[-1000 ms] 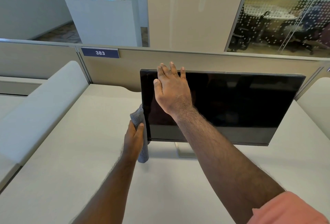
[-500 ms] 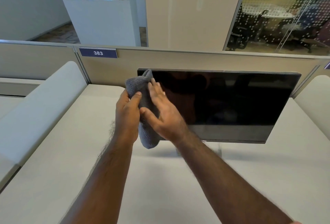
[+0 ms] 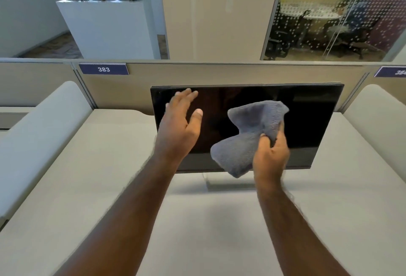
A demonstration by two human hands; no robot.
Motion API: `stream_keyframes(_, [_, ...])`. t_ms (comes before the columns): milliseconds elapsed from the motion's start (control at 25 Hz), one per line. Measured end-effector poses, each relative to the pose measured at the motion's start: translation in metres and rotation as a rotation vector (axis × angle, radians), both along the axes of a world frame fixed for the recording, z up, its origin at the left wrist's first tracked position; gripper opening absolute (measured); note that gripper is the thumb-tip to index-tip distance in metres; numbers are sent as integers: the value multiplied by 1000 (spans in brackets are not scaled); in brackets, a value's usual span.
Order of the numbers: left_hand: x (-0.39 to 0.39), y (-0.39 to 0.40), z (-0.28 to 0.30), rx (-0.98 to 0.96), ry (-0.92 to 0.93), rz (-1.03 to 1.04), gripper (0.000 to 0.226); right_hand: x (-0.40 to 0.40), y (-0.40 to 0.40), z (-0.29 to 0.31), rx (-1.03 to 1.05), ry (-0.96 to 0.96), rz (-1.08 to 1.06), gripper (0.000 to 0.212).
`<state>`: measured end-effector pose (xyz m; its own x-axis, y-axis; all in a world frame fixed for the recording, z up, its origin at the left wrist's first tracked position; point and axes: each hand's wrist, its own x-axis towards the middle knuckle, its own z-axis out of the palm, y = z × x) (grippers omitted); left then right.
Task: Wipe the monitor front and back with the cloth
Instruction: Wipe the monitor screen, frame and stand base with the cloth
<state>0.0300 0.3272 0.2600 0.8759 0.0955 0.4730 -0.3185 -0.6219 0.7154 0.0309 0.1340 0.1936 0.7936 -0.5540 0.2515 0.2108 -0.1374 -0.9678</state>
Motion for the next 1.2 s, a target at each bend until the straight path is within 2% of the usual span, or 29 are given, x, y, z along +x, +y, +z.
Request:
stream_keyframes(80, [14, 11, 1, 175, -49, 95, 54, 6, -34, 5, -5, -76, -248, 62])
stream_keyframes(200, [32, 24, -5, 444, 12, 183, 64, 22, -64, 11, -142, -125, -394, 64])
stream_keyframes(320, [39, 26, -9, 544, 24, 204, 66, 41, -49, 8, -401, -167, -336, 67])
stream_keyframes(480, [42, 27, -16, 564, 57, 191, 66, 53, 12, -7, -909, -69, -67, 72])
stream_keyframes(560, [42, 27, -16, 555, 56, 188, 66, 55, 40, -20, -1090, -85, -55, 72])
stream_keyframes(600, [43, 27, -16, 550, 53, 185, 65, 56, 48, -26, -1118, -106, -76, 72])
stream_keyframes(720, [43, 28, -14, 553, 53, 175, 65, 57, 45, -31, -1037, -83, -141, 72])
stream_keyframes(800, [43, 28, -12, 557, 59, 172, 65, 59, 21, -29, -886, -28, -205, 67])
stream_keyframes(920, [43, 29, -11, 556, 66, 171, 65, 63, -30, -13, -508, -39, -367, 59])
stream_keyframes(1040, [43, 28, -10, 548, 75, 167, 65, 63, -82, 19, -123, -161, -500, 54])
stream_keyframes(1200, [43, 27, -9, 550, 77, 168, 65, 62, -120, 47, -41, -258, -747, 47])
